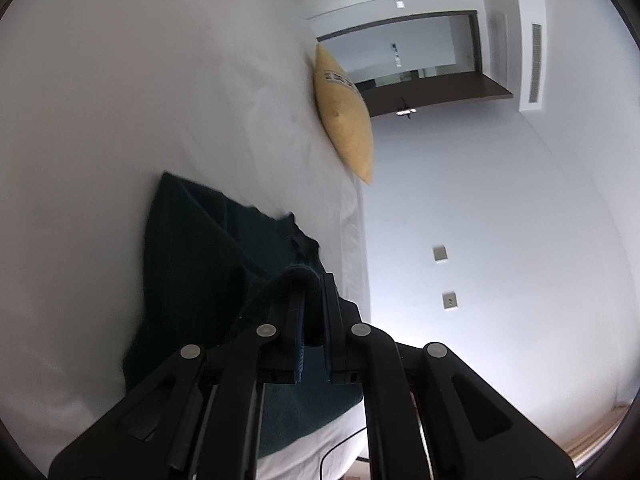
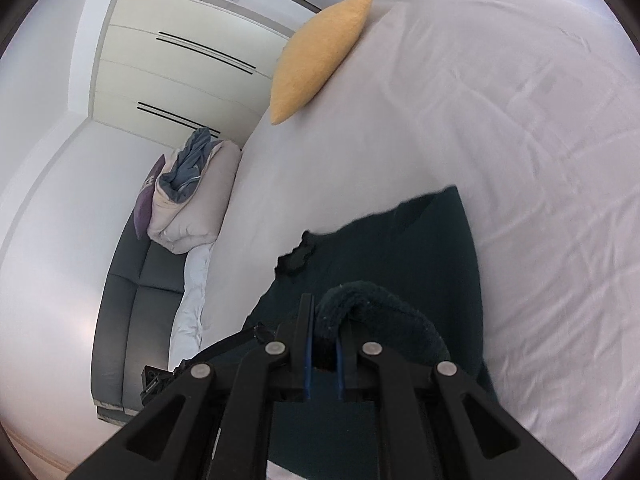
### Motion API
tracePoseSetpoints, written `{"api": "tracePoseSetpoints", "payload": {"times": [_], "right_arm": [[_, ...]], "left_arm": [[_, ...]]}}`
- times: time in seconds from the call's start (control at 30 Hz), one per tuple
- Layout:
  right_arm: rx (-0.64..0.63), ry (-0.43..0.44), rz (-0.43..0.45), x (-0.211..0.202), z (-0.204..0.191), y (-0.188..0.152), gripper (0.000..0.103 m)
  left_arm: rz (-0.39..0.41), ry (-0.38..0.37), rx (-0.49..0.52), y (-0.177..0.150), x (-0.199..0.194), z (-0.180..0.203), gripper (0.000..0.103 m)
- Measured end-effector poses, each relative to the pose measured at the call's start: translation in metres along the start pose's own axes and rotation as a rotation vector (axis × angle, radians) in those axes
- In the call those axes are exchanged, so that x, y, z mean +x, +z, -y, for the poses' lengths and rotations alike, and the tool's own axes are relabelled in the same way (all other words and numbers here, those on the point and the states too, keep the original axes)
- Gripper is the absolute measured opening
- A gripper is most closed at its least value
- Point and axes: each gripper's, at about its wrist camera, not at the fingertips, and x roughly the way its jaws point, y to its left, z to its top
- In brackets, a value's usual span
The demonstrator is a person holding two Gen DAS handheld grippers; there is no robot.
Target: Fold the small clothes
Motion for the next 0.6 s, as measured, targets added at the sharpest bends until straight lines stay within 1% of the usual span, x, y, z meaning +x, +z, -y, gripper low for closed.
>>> {"api": "tracePoseSetpoints", "payload": {"times": [0.1, 0.27, 0.33, 0.47, 0.6], "right_arm": [[0.01, -0.013, 0.0, 0.013, 0.004, 0.011, 0.01], [0.039, -0.045, -0.013, 0.033, 0.015, 0.023, 0.01], [0.05, -0.051, -0.014, 0.039, 0.021, 0.029, 0.01], [0.057, -0.071, -0.028, 0.049, 0.028, 0.033, 0.01], [0.064, -0.079, -0.03, 0.056, 0.034, 0.037, 0.01]], "left_arm": [[0.006, 0.029, -0.025, 0.017, 0.018, -0.012, 0.006], [-0.006, 0.082, -0.051, 0.042, 0.05, -0.032, 0.006], [-0.009, 0.097, -0.05, 0.046, 0.067, -0.036, 0.006], [-0.009, 0.11, -0.06, 0.058, 0.086, -0.046, 0.006], [-0.009, 0.119, -0.058, 0.063, 0.103, -0.053, 0.006]]}}
